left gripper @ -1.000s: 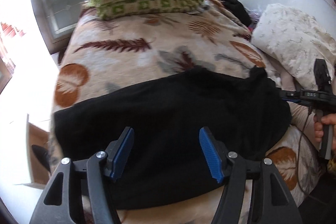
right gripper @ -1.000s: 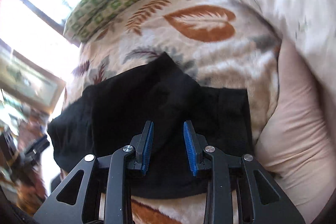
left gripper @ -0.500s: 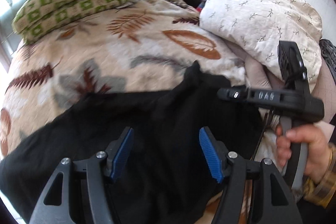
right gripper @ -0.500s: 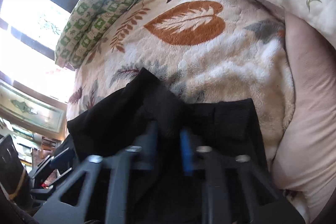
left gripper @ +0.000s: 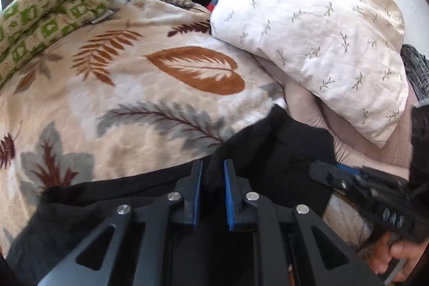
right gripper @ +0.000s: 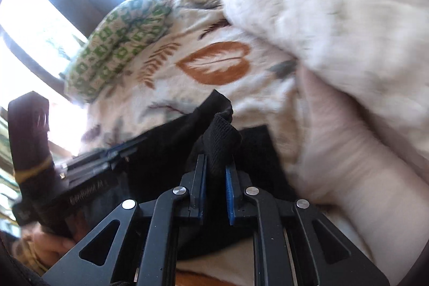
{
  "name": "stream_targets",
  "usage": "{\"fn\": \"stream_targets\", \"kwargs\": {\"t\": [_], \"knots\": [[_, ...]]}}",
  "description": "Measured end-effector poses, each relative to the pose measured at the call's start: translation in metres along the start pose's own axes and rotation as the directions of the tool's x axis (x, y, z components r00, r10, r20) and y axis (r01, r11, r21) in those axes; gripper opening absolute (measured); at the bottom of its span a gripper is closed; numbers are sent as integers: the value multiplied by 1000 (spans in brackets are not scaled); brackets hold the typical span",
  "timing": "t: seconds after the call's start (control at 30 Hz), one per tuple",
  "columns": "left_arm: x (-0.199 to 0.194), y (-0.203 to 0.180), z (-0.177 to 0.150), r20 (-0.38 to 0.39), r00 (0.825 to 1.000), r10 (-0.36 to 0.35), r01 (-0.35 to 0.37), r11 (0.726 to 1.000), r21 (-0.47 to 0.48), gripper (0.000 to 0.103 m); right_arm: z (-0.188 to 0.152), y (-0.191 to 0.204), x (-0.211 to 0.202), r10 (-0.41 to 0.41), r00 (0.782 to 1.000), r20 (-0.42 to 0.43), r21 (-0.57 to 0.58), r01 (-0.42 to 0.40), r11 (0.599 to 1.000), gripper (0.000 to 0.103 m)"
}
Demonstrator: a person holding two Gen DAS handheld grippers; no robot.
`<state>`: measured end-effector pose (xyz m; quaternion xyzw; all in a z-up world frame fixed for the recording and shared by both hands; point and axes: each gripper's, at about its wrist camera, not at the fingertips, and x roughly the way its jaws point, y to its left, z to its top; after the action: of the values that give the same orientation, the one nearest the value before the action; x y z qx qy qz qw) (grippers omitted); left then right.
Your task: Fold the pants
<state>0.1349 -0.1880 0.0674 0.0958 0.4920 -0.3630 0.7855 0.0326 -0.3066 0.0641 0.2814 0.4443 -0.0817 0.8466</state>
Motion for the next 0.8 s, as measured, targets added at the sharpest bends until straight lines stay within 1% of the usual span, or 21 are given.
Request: {"fn": "stream_targets", "kwargs": {"t": [0.07,0.17,0.2,0.23,0.3,0.33,0.37,0.4,0.43,0.47,0.5,0.53,0.57,0.6,0.67,0.7,0.73,0.77,0.8], "knots": [[16,-3,-3,-31,999,21,-22,1000,-6,17,-9,-6,6,-61,998,-23,-15,61,998,12],[38,-5,-9,-96,994,51,-51,999,1,17,-18,-27,29,-120,988,-95,20,122,992,12],[39,-4,-11,-97,994,51,-51,999,5,17,-19,-32,34,-119,987,-109,26,122,992,12],[35,-4,-13,-81,996,42,-42,999,7,18,-21,-36,37,-111,987,-118,38,116,993,12],[21,1,-15,-56,998,7,-7,1000,-6,20,-20,-35,38,-119,987,-111,23,123,992,12],[11,5,-17,-37,999,-10,10,1000,-14,23,-20,-33,38,-129,986,-109,6,131,991,12],[-1,10,-21,-10,1000,-22,22,1000,-19,29,-19,-31,38,-140,984,-109,-8,140,990,12],[-13,15,-25,19,1000,-22,22,1000,-21,34,-19,-30,37,-144,983,-110,-11,144,990,13],[-25,21,-31,43,999,-10,11,1000,-27,46,-20,-30,37,-148,982,-115,-13,147,989,13],[-36,28,-36,64,998,4,-1,999,-36,54,-19,-28,36,-163,979,-126,-24,161,987,15],[-45,37,-43,80,997,17,-13,999,-43,55,-19,-27,33,-185,975,-124,-32,182,983,25],[-53,46,-52,92,995,34,-30,998,-52,56,-18,-24,27,-219,970,-110,-45,215,976,30],[-53,56,-57,90,994,64,-58,996,-64,56,-15,-21,20,-240,967,-82,-57,236,970,35],[-54,63,-63,82,992,91,-85,994,-75,56,-12,-17,14,-245,968,-55,-66,242,968,38],[-52,79,-74,60,991,121,-115,988,-103,56,-3,-5,3,-264,964,25,-91,266,960,43],[-49,85,-79,47,990,133,-126,985,-119,56,2,2,-2,-254,965,67,-105,260,960,47],[-45,89,-81,34,990,140,-135,982,-133,56,8,8,-3,-226,970,90,-118,236,965,50],[-41,91,-81,27,990,141,-136,981,-141,56,13,14,0,-195,977,88,-138,206,969,54],[-39,92,-81,27,990,141,-136,980,-145,56,18,19,6,-180,980,80,-161,191,968,54]]}}
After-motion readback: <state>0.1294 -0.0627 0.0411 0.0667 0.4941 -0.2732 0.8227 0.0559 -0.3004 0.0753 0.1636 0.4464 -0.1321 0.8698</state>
